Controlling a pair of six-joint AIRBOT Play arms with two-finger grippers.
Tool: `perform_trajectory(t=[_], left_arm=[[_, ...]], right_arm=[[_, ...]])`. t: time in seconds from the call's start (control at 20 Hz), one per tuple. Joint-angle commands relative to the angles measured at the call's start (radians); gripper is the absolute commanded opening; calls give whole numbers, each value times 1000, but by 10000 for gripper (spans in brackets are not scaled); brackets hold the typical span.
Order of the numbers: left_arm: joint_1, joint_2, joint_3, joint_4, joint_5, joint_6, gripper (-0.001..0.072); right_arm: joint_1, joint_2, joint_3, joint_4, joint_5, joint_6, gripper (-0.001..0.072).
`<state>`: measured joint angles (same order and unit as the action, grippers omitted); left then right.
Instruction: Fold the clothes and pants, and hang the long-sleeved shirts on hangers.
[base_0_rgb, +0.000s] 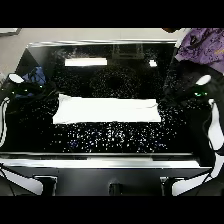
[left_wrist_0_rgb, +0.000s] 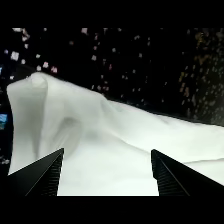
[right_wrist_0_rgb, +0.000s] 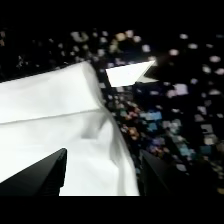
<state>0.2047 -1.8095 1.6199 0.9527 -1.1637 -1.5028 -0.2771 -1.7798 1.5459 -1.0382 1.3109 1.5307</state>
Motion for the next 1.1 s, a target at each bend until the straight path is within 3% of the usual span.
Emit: perform_trajectory(t=[0.0, 0.15, 0.6, 0.65, 0.75, 0.85, 1.05], left_arm=[[0, 29, 42, 1, -14, 0, 635], [0, 49, 42, 1, -23, -1, 634], [0, 53, 42, 1, -51, -8, 634], [0, 53, 42, 1, -50, -8, 635], [0, 53, 42, 0, -51, -8, 635], [0, 53, 42, -13, -52, -8, 634], [-23, 51, 42, -64, -51, -8, 599]], right_arm=[[-101, -56, 18, 131, 160, -89, 533], [-87, -119, 18, 146, 165, -143, 533], [16, -205, 18, 183, 101, -166, 528], [36, -206, 18, 179, 90, -166, 502], [69, -206, 18, 177, 72, -165, 344], [81, -198, 19, 187, 71, -161, 34], [72, -91, 48, 117, 84, -74, 24]])
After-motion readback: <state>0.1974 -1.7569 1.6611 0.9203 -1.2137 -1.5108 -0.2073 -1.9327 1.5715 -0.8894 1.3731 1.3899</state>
